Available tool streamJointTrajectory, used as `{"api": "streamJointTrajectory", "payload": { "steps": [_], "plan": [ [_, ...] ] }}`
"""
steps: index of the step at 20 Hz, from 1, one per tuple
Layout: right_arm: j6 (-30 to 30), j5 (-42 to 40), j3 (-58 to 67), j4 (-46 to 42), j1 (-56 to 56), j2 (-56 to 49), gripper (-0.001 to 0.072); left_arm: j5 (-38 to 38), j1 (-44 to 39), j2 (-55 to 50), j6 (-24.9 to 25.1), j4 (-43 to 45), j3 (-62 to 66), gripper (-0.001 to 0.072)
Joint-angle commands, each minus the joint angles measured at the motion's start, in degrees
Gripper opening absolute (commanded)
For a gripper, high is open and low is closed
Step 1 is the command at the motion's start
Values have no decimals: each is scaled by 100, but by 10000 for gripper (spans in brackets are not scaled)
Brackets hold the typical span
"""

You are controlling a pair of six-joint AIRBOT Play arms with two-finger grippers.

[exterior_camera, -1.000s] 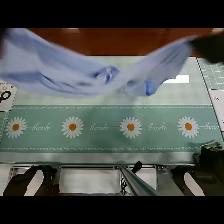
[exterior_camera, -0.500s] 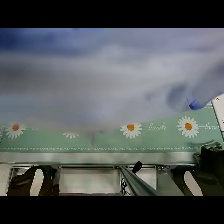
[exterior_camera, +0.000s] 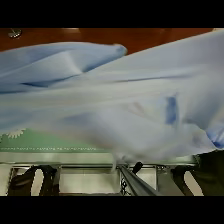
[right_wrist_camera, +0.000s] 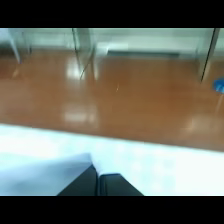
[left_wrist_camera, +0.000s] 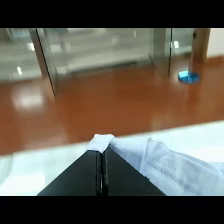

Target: Fold the shirts.

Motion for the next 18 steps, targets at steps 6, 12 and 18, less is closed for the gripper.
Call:
{"api": "streamJointTrajectory", "payload": {
  "steps": [6,12,18],
  "plan": [
    [-9,407,17,2092,0,-699,20,-17,2,76,-232,-636,-623,15],
    [-380,-59,20,1781,-2,-525,20,1239,2,476,299,-656,-498,15],
    [-369,-350,20,114,-2,-243,20,568,4,675,42,914,-595,15]
  ]
}}
